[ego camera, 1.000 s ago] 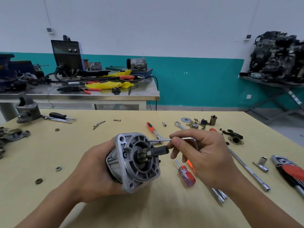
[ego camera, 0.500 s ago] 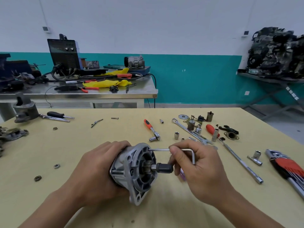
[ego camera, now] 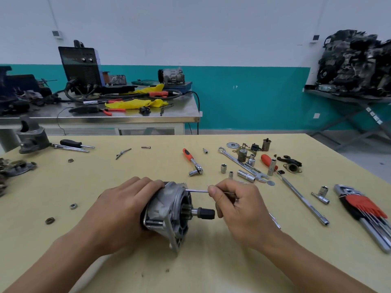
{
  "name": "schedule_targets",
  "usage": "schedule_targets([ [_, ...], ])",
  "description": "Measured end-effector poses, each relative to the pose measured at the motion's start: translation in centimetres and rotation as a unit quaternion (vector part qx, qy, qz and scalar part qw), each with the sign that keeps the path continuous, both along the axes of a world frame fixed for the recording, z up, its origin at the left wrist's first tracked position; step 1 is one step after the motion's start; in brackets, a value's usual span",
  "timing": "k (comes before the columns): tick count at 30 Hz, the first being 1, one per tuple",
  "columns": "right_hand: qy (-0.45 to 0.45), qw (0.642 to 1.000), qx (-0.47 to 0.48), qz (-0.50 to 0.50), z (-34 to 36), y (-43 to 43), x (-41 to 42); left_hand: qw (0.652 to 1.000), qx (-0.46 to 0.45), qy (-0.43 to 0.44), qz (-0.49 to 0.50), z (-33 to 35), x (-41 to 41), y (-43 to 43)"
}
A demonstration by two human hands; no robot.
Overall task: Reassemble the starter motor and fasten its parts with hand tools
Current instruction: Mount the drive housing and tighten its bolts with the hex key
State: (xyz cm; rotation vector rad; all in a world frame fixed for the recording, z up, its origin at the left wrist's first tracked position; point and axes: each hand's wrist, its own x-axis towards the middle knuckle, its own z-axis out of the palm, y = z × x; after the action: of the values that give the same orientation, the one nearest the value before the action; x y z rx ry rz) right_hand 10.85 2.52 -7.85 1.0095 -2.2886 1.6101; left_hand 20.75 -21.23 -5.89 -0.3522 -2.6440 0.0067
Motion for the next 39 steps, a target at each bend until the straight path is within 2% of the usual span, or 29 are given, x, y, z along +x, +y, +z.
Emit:
schedule_targets([
  [6, -0.127, 0.99, 0.063, 0.017, 0.8, 0.5, -0.9, 0.997, -0.003, -0.071, 0.011, 0.8, 0.3, -0.2],
  [9, -0.178, 0.977, 0.12, 0.005, 1.6, 0.6, -0.8, 0.977, 0.07, -0.201, 0.024, 2.1, 0.1, -0.5],
  [12, -0.258, 0.959, 0.12, 0.017, 2.2, 0.4, -0.6, 0.941, 0.164, -0.298, -0.007, 5.1, -0.4, -0.7],
  [15, -0.294, 0.949, 0.112, 0.023, 2.7, 0.2, -0.5, 0.936, 0.203, -0.28, -0.07, 7.2, -2.7, 1.9],
  [18, -0.288, 0.95, 0.114, 0.03, 2.6, 0.3, -0.5, 0.927, 0.209, -0.295, -0.1, 7.0, -5.5, 5.0],
  [21, -0.25, 0.959, 0.128, 0.046, 2.2, 0.7, -0.6, 0.907, 0.237, -0.331, -0.109, 5.5, -7.0, 5.4],
  [25, -0.175, 0.963, 0.173, 0.107, 3.8, 2.5, -1.2, 0.894, 0.291, -0.319, -0.116, 4.6, -7.2, 4.7],
  [28, -0.123, 0.971, 0.163, 0.127, 5.4, 4.4, -1.9, 0.89, 0.319, -0.307, -0.11, 4.1, -7.2, 4.6],
  [31, -0.116, 0.973, 0.146, 0.134, 5.4, 4.6, -2.2, 0.889, 0.322, -0.308, -0.107, 3.9, -7.1, 4.6],
  [36, -0.175, 0.976, 0.114, 0.066, 4.5, 3.6, -2.1, 0.889, 0.33, -0.303, -0.098, 4.0, -7.0, 4.7],
  [38, -0.267, 0.96, 0.076, 0.038, 3.7, 3.2, -2.2, 0.887, 0.336, -0.302, -0.095, 4.0, -7.0, 4.7],
  [39, -0.341, 0.938, 0.045, 0.035, 3.4, 2.9, -2.1, 0.887, 0.337, -0.302, -0.093, 4.1, -6.9, 4.7],
])
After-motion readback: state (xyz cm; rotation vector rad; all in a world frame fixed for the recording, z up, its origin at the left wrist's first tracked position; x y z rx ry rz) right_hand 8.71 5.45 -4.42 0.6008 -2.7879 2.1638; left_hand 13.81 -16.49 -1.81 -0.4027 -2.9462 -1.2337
